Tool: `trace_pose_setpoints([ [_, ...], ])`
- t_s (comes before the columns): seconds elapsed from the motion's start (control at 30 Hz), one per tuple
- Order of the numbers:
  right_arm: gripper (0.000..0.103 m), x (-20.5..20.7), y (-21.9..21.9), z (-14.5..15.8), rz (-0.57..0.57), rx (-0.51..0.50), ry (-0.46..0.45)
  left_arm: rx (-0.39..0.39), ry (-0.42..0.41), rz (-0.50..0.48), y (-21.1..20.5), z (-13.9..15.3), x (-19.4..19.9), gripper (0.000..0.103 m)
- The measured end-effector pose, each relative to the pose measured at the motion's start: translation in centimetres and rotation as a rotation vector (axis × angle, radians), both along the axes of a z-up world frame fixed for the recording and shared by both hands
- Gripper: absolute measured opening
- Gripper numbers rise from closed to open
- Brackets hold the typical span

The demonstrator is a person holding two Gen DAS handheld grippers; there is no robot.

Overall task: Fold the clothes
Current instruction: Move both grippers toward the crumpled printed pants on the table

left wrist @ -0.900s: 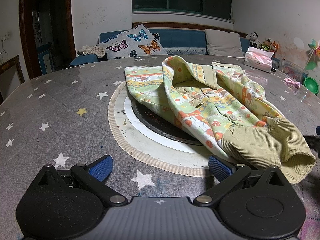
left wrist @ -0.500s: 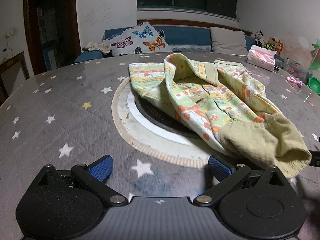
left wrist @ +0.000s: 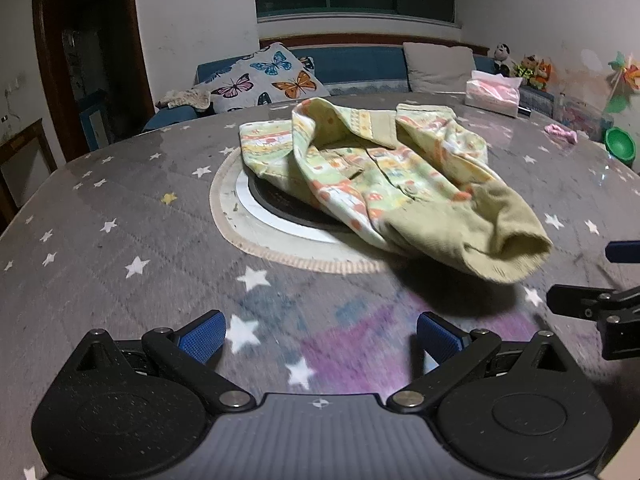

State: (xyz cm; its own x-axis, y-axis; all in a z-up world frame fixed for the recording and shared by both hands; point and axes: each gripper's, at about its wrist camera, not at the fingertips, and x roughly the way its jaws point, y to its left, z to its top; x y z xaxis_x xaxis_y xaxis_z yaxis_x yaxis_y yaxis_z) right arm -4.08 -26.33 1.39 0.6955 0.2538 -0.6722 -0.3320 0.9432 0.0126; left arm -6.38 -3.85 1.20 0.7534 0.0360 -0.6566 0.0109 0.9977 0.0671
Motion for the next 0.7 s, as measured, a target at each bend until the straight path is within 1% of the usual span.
trace_pose_setpoints([
  [0.33, 0.103, -1.3, 0.5, 0.3, 0.03, 0.004, -0.007, 0.02, 0.021, 0.018, -0.5, 0.0, -1.0, 0.103],
  [0.7, 0.103, -1.5, 0.4, 0.6, 0.022, 0.011, -0.02, 0.038, 0.031, 0.022, -0.8, 0.3, -1.2, 0.103],
])
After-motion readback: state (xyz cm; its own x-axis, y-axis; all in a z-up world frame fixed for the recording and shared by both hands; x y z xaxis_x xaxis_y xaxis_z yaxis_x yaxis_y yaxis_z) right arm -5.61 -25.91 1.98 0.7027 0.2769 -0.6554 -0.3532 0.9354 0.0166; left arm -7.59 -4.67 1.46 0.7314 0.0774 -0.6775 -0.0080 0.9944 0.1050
